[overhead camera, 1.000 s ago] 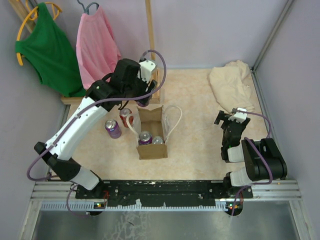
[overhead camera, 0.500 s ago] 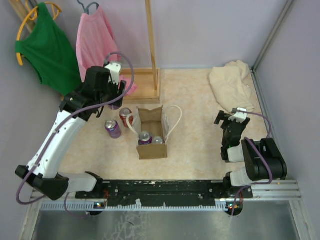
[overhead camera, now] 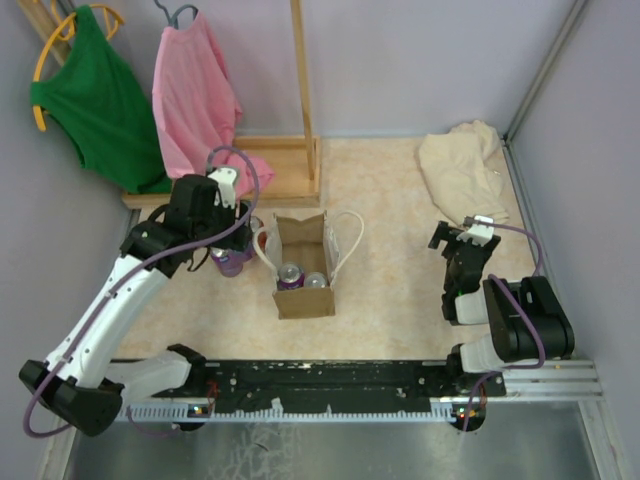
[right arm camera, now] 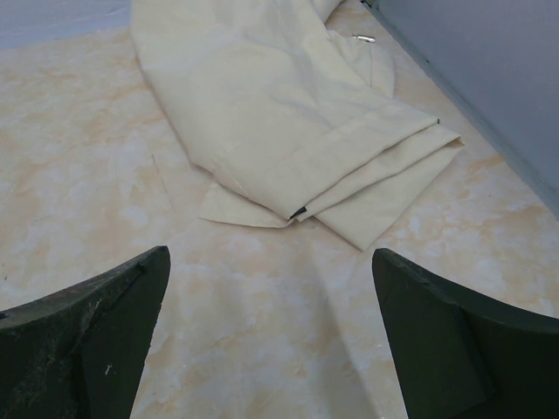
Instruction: Take the beverage out of the canvas bag
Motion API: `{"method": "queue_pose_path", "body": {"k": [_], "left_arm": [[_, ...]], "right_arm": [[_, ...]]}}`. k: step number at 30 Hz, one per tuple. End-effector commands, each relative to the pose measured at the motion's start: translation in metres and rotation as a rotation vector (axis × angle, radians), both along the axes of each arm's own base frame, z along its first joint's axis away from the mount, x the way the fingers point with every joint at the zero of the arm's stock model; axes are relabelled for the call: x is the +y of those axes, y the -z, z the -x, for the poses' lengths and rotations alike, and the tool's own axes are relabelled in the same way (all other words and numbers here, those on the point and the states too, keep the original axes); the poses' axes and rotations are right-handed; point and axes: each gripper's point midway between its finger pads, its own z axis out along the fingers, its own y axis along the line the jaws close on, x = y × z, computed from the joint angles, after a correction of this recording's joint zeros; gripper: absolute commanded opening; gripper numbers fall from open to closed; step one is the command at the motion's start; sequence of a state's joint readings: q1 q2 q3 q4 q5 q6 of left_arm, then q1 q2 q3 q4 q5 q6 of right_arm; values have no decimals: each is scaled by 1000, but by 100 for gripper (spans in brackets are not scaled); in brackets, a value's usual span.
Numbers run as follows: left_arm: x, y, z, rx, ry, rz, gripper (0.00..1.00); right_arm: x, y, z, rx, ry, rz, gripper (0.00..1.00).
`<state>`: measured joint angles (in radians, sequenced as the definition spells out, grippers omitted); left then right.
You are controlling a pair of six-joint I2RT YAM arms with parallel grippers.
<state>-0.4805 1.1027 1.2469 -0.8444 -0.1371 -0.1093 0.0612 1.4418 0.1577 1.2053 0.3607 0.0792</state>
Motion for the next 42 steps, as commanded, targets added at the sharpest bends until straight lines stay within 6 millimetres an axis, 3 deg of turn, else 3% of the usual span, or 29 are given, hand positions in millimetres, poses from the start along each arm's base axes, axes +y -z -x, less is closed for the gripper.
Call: {"method": "queue_pose_path", "body": {"k": [1,8,20,42], "left_arm": [[-13,-5,-1,-57,9,111,0],[-18,28,2,-23,2,148,0],[-24,74,-14,2,-49,162,0],[-16,124,-19,78,-91,74,2]], "right_arm": [[-2,-11,-4,-42,5,8,99],[-2,-12,-4,-43,6,7,99],[-2,-11,-4,-42,6,7,99],[-2,-11,-4,-42,5,8,99]]}}
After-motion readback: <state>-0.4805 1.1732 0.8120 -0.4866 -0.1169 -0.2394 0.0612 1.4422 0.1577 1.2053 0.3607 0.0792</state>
